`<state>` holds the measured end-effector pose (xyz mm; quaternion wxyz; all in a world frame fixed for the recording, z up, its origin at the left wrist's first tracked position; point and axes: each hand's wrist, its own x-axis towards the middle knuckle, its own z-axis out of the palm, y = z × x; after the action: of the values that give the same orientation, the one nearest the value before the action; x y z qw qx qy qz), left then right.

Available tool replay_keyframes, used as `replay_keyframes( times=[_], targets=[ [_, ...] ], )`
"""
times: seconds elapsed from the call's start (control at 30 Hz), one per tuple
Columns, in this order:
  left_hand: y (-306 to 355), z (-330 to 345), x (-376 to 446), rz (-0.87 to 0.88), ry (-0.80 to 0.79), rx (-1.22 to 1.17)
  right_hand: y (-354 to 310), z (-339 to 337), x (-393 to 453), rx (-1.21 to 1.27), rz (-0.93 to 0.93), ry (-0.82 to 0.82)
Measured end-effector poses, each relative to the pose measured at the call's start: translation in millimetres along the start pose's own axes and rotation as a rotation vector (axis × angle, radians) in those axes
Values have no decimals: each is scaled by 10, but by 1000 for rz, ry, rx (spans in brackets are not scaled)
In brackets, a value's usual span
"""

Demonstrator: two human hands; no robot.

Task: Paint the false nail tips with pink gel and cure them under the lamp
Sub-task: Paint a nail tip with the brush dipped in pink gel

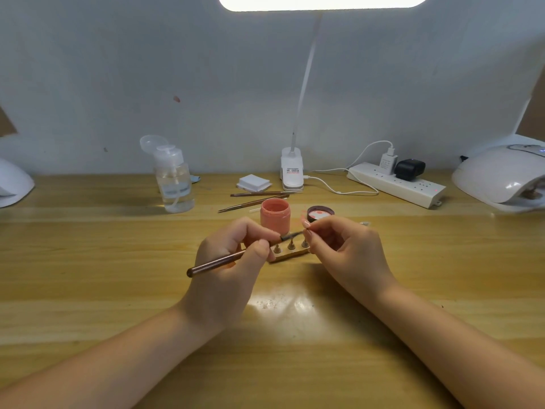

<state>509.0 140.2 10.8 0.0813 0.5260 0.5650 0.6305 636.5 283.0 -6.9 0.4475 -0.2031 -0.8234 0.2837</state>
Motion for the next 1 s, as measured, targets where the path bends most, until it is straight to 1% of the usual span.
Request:
replay_keyframes(
  times=[0.07, 0.23, 0.4, 0.53, 0.7, 0.83, 1.0],
  targets=[
    [-2, 10, 8, 2, 18, -10, 4, -3, 2, 7, 1, -3],
    [-3, 1, 4, -26, -21, -19, 3, -1, 2, 7, -1, -14],
    [6, 24, 7, -9, 10, -32, 5, -5, 1, 11, -6, -8],
    [7, 15, -2, -21, -28, -25, 10, -2, -1, 6, -1, 3],
    [-4, 31, -15, -4, 12, -18, 3, -11, 5, -30, -37, 36],
    [-9, 44, -32, -5, -36, 42, -2, -7, -2, -40, -52, 34],
    [10, 23, -36, 21, 4, 4, 6, -13, -1, -53, -73, 28]
  ],
)
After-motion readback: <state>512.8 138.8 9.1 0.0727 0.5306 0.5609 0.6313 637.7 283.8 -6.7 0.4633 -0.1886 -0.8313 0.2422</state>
